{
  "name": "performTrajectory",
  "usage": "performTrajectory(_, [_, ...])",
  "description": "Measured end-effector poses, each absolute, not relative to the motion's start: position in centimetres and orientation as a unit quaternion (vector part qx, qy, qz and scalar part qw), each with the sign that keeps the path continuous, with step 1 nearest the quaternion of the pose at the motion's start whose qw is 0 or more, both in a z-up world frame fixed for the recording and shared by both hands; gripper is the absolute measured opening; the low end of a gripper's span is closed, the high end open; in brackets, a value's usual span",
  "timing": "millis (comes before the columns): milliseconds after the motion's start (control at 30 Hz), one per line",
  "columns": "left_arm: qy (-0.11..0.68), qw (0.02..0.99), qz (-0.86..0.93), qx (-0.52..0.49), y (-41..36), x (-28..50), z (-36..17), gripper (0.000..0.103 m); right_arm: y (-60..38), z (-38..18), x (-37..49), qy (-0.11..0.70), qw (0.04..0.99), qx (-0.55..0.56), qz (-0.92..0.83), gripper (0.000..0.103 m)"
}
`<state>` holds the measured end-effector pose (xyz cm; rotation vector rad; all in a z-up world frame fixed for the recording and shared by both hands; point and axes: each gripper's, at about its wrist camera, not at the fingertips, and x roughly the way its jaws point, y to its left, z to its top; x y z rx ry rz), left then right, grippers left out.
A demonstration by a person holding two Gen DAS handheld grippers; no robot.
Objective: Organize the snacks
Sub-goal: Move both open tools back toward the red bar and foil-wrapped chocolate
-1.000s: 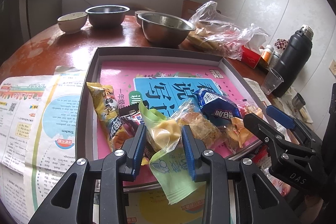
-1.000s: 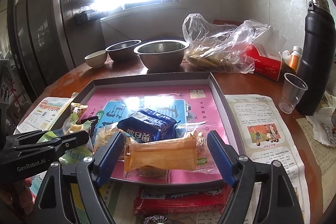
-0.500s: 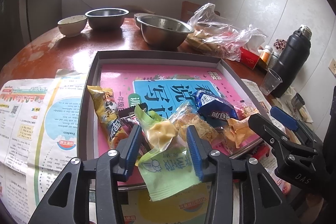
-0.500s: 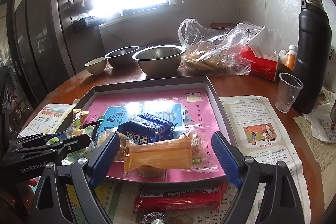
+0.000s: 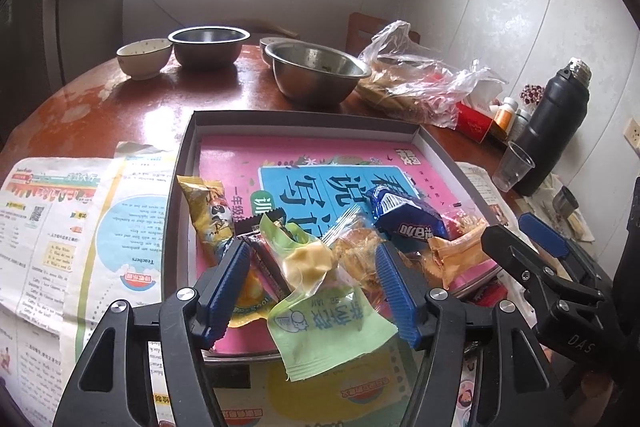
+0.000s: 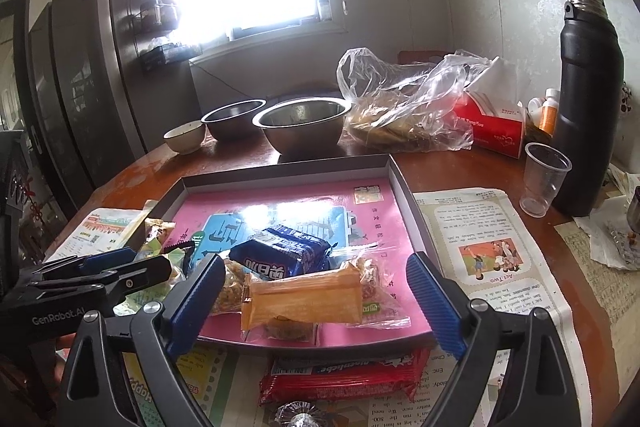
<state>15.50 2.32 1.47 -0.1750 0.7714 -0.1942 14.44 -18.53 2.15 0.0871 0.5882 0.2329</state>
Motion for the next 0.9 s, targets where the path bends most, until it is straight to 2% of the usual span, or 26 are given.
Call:
performTrajectory(133, [0.37, 0.921, -0.089, -0.084, 2.4, 15.3, 1.9, 0.068, -19.0, 2.3, 14.4, 0.287, 0.949, 0.057, 0.115, 0.093])
performTrajectory(200, [0.366, 0.923, -0.089, -0.084, 2.5, 15.1, 2.3, 0.076, -19.2, 2.5, 14.3, 0.285, 0.95, 0.057, 0.114, 0.094])
performTrajectory(900, [0.334, 0.934, -0.099, -0.078, 2.1, 12.1, 5.2, 0.077, -20.5, 5.0, 10.9, 0.238, 0.961, 0.064, 0.127, 0.099])
